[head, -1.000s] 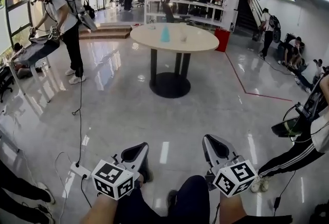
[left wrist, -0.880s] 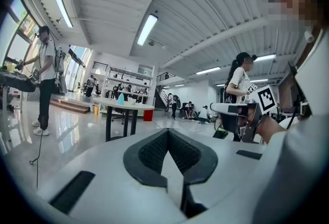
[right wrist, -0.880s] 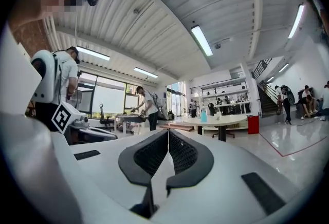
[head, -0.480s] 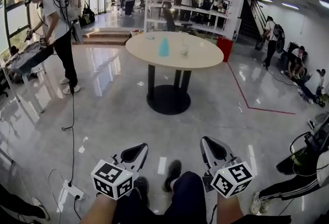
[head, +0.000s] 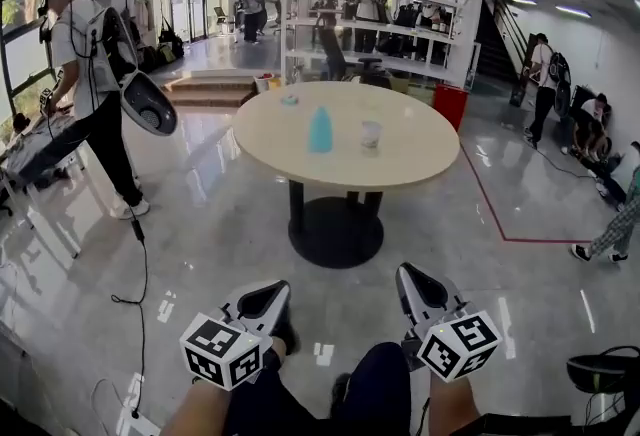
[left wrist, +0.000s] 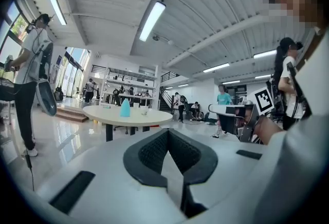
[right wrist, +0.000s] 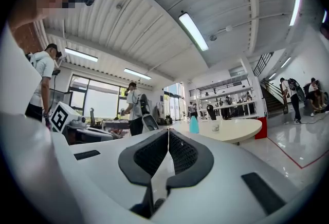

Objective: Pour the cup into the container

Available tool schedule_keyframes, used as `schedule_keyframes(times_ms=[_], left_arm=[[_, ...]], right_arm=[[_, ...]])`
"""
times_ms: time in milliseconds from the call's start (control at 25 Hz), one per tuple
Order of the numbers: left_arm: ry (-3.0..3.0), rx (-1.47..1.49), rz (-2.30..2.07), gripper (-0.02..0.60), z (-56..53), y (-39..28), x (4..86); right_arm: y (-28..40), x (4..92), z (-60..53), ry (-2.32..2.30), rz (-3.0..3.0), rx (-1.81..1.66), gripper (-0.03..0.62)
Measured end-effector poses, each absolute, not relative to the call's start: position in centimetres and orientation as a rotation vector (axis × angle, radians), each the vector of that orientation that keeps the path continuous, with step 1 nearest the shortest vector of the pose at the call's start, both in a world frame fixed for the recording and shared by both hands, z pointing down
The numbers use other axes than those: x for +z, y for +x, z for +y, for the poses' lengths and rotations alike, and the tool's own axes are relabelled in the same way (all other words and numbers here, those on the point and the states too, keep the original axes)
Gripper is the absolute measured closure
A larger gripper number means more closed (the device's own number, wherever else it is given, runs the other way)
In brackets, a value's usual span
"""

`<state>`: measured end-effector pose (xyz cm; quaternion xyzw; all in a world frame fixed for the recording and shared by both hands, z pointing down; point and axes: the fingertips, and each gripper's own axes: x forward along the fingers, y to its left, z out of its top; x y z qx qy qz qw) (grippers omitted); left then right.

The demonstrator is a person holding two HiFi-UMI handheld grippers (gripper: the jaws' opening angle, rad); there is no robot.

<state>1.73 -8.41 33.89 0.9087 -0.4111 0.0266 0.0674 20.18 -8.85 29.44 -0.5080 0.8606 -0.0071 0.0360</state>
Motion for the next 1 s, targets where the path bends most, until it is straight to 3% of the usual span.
schedule_keyframes(times_ms=[880,960,1000], left_arm=[[2.8,0.003,-1.153,0.581,-43.9,2.3,33.5],[2.794,0.002,-1.16,0.581,-47.8,2.0,33.6],[2.79,0.001,-1.165,0.581,-49.4,1.8,33.6]], right_arm=[[22.8,31.1,-43.0,-1.745,2.546,-0.008,0.586],[23.4,31.2,-46.6,-1.773,2.518,-0.009,0.572],[23.5,31.2,-48.1,-1.784,2.516,-0.013,0.528]])
